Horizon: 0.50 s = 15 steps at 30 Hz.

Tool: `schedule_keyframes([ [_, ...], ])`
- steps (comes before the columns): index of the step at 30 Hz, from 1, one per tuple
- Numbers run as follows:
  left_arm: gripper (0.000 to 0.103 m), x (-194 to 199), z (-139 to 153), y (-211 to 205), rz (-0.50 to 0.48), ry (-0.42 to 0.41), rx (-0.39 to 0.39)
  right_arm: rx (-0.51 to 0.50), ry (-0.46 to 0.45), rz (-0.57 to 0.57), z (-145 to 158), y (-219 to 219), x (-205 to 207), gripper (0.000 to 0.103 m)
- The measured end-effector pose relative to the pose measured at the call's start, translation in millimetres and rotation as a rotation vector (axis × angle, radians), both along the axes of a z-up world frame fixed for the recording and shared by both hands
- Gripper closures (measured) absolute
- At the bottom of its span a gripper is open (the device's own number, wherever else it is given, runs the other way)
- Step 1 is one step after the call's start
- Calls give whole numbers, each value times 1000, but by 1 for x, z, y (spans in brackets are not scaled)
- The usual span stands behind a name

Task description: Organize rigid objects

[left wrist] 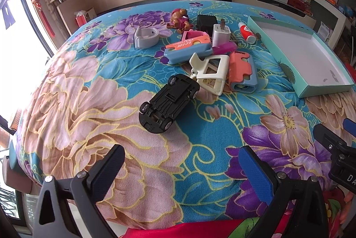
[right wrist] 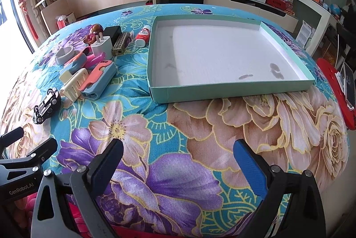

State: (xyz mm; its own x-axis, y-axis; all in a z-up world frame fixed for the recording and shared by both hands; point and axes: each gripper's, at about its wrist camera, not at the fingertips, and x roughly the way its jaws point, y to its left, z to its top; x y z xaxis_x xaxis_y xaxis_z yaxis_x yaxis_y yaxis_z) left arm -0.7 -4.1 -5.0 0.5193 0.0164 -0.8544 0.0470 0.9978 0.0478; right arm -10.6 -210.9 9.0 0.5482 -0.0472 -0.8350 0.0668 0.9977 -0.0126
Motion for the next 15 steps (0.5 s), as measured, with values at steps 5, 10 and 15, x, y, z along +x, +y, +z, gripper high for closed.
schedule_keyframes([
  [5,0,0,0,0,-1,1,0,1,1,-1,-1,0,0,4],
  [10,0,0,-2,0,-1,3,-3,4,3,-6,-2,-1,0,4],
  [15,0,-1,-2,0,-1,3,-4,6,4,-9,-2,-1,1,4],
])
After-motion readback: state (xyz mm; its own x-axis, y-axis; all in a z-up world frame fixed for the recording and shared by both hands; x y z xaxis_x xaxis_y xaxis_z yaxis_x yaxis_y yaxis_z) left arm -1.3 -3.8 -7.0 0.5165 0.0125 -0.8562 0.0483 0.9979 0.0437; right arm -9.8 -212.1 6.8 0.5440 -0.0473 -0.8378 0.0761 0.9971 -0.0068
